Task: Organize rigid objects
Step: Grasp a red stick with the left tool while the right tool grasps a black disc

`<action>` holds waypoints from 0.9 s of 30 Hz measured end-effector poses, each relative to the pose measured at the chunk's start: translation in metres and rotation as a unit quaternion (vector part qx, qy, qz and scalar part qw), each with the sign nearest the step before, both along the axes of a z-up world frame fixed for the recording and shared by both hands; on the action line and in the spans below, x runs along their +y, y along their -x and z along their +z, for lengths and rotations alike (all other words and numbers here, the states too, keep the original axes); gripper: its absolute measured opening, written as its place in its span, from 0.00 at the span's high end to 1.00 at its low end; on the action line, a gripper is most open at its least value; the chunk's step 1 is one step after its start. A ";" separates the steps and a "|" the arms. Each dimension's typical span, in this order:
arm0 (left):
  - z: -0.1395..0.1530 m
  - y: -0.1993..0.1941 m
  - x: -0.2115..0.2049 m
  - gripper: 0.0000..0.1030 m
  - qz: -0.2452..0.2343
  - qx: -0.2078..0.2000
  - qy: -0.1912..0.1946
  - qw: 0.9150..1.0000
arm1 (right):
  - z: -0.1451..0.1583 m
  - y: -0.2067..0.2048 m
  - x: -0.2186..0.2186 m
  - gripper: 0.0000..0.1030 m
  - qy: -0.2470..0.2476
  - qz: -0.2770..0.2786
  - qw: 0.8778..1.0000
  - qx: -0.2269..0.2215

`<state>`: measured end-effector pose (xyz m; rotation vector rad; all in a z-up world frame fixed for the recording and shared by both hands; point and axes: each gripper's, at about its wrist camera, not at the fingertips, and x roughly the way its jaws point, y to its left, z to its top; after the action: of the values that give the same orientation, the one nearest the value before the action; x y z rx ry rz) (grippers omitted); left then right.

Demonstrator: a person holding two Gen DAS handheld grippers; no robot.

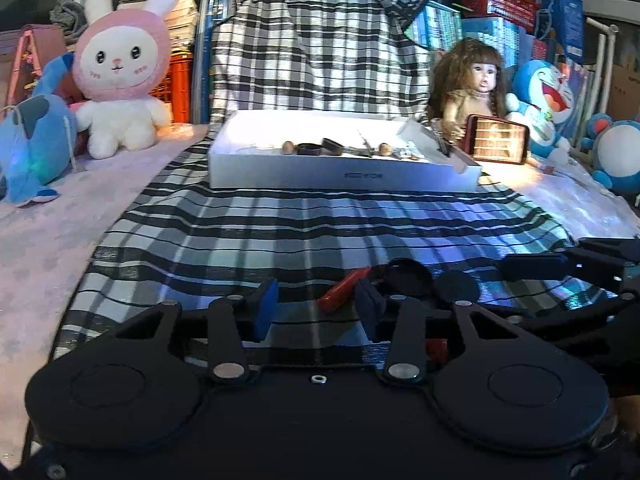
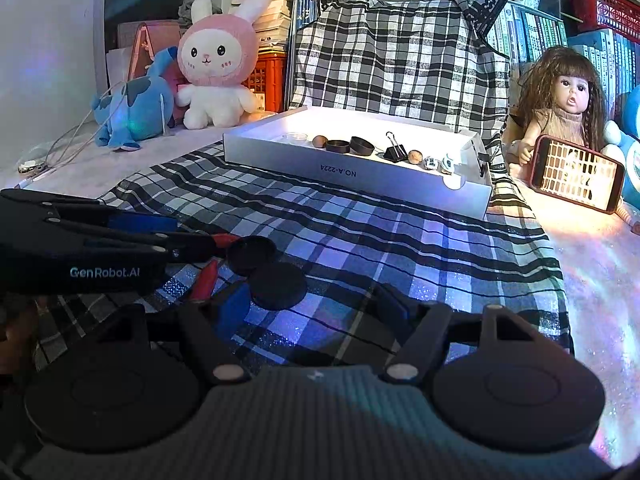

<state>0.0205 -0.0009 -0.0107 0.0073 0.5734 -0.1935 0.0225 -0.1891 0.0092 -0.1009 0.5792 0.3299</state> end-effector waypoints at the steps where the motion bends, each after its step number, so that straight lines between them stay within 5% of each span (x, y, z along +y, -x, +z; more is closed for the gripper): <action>1: 0.000 -0.001 0.002 0.60 0.006 0.001 -0.001 1.000 | 0.000 0.000 0.000 0.22 0.000 0.000 1.000 0.000; 15: 0.001 -0.005 0.021 0.60 0.043 0.002 -0.011 0.999 | 0.002 0.001 0.007 0.30 -0.004 0.013 1.000 -0.006; 27: 0.002 -0.015 0.029 0.60 0.073 0.006 -0.022 0.997 | 0.002 0.000 0.008 0.47 -0.011 0.013 1.000 -0.004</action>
<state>0.0359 0.0284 -0.0089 0.0074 0.5869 -0.0394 0.0229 -0.1811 0.0107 -0.0891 0.5669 0.3609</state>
